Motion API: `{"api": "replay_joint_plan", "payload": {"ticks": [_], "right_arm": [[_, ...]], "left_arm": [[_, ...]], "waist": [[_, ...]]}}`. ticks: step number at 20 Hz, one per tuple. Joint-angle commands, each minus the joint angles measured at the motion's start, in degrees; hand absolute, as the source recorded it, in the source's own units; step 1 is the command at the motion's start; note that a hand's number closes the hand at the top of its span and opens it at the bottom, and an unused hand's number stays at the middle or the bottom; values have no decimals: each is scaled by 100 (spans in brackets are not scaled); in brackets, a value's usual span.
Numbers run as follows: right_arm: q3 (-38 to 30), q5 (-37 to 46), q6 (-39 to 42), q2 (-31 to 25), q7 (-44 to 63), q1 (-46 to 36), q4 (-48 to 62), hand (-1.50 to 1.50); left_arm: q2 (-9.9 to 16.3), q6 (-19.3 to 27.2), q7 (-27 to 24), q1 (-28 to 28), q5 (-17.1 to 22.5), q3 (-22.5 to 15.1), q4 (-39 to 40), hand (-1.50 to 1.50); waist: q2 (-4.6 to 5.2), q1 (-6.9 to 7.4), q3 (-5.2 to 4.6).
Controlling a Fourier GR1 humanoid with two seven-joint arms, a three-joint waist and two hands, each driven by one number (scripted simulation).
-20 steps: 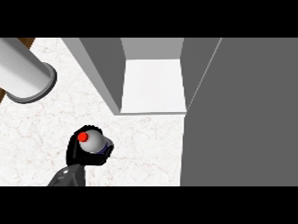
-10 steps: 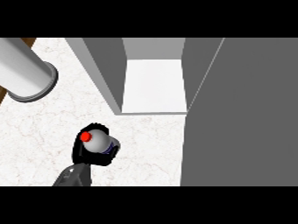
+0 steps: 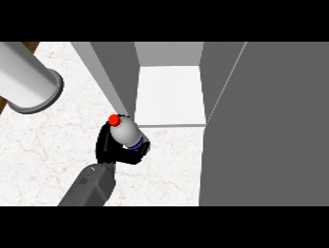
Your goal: Pick up the bottled water, place it into the cabinet and close the cabinet
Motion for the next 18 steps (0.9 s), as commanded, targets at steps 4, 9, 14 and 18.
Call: {"api": "replay_joint_plan", "payload": {"ticks": [4, 9, 14, 18], "right_arm": [[-127, -323, -15, 44, 138, -155, -178, -150], [-229, -418, 113, -39, 129, 207, -572, -150], [-489, -666, 57, 37, 326, -255, -359, -150], [-805, -856, 393, -203, 81, -17, -346, -150]], "left_arm": [[-4, 1417, 904, -591, -34, -766, -1081, 150], [-4, 2488, 1160, -1115, 419, -1492, -940, 150], [-4, 3043, 1656, -2071, 329, -1679, -507, 150], [-4, 3418, 1764, -2807, 673, -1389, 156, 150]], "waist": [[10, 27, 2], [29, -104, -5], [63, -95, -4], [70, -209, -2]]}}
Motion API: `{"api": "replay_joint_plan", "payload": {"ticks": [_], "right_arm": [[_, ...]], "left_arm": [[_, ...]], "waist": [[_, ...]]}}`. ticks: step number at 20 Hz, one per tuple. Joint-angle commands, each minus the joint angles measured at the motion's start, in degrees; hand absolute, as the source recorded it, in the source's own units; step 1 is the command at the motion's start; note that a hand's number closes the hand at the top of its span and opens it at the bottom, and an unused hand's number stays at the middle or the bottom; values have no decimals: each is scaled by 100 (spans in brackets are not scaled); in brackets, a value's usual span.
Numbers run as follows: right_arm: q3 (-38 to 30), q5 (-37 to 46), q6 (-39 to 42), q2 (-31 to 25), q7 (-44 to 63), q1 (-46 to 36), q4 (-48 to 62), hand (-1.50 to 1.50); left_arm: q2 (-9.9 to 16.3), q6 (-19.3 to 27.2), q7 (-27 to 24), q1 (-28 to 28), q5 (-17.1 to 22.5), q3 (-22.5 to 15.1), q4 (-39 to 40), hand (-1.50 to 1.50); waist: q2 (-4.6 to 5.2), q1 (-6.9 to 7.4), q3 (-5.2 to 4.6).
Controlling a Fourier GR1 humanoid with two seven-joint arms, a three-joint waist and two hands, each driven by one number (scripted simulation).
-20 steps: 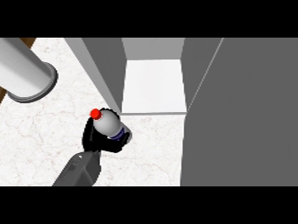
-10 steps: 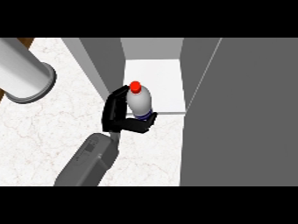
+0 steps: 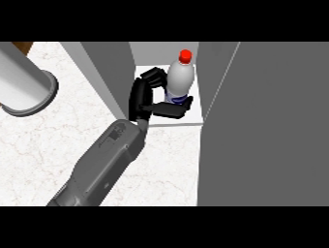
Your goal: Pick up the bottled water, place it into the cabinet and close the cabinet
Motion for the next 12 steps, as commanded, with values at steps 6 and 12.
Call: {"api": "replay_joint_plan", "payload": {"ticks": [6, 12], "right_arm": [[-215, -662, 83, 1, 409, -219, -405, -150], [-277, -462, 324, 26, -138, -183, 15, -150]], "left_arm": [[-1, 170, 81, -1306, 303, 264, 1683, 150], [-1, 625, -282, -1547, -211, 246, 2838, 150]], "waist": [[72, -121, -3], [97, -263, 0]]}}
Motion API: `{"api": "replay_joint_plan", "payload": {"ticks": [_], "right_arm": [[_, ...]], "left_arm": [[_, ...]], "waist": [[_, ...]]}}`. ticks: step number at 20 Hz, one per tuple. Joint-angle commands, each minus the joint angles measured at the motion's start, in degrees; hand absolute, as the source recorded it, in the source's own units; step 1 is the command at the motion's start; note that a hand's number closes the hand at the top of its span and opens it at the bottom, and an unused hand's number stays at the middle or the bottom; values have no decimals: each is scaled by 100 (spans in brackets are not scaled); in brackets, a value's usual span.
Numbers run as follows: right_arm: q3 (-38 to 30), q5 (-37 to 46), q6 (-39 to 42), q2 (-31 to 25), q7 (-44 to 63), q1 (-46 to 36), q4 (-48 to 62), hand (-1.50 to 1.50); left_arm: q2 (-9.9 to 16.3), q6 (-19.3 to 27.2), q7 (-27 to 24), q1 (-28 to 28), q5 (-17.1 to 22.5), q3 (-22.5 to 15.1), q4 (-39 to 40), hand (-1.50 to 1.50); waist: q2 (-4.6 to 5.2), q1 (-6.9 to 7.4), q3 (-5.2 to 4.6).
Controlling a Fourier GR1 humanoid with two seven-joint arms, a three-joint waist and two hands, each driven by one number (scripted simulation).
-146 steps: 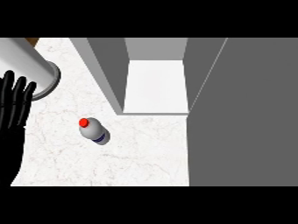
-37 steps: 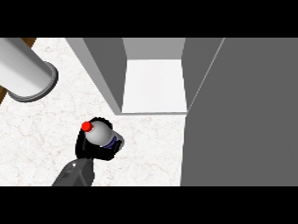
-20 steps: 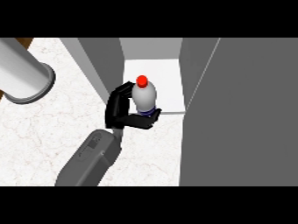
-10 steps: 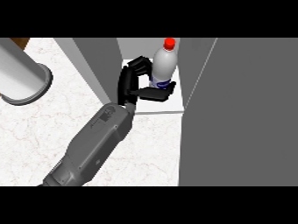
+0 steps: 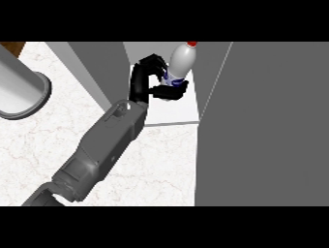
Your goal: Pick up the bottled water, place it into the cabinet and close the cabinet
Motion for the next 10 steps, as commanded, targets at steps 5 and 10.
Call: {"api": "replay_joint_plan", "payload": {"ticks": [5, 10], "right_arm": [[-98, -512, 164, -89, 270, 200, -541, -150], [-185, -499, 152, -2, 187, 86, -311, -150]], "left_arm": [[156, 201, -317, -374, 182, 646, 1042, 150], [171, 292, -587, -597, 120, 760, 1442, 150]], "waist": [[52, -48, -12], [76, -139, -9]]}}
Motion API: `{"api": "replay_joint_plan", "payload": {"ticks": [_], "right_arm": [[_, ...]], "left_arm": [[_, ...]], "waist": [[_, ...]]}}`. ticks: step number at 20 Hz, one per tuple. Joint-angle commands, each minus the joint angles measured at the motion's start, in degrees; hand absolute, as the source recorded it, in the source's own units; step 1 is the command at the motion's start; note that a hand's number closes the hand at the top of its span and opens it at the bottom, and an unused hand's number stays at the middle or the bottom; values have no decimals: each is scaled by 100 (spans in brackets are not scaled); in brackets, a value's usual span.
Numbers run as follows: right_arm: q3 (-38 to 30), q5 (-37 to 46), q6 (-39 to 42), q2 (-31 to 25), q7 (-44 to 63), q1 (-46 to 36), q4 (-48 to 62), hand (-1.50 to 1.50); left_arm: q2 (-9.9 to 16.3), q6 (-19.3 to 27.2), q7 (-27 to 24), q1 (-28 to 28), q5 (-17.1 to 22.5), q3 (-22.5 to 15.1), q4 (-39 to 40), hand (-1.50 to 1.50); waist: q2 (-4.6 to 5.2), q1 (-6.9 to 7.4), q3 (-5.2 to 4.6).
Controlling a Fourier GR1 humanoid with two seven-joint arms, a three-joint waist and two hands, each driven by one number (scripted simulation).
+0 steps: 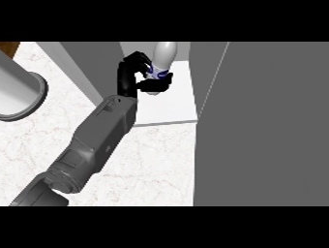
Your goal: Pick up the bottled water, place it into the cabinet and close the cabinet
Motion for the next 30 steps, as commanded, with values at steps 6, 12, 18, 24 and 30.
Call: {"api": "replay_joint_plan", "payload": {"ticks": [6, 12, 18, 24, 30], "right_arm": [[-55, -375, 209, -56, 38, 14, -146, -150], [140, -294, 241, 21, 62, 98, -290, -150], [-24, -349, 377, -51, -49, 157, -58, -150], [240, -309, 350, 22, 152, 186, -324, -150], [-100, -491, 392, -60, 163, 377, -561, -150]], "left_arm": [[186, 395, -417, -380, -350, -87, 671, -150], [139, 709, -404, -647, -447, -99, 883, -150], [162, -480, -694, -723, -201, 175, 461, -150], [15, -1079, -1240, -740, 9, 467, 207, -150], [-17, -1429, -1178, -765, 4, 574, 159, -150]], "waist": [[45, -134, 0], [60, -158, -5], [25, -102, -6], [-28, 22, -5], [-113, 192, 4]]}}
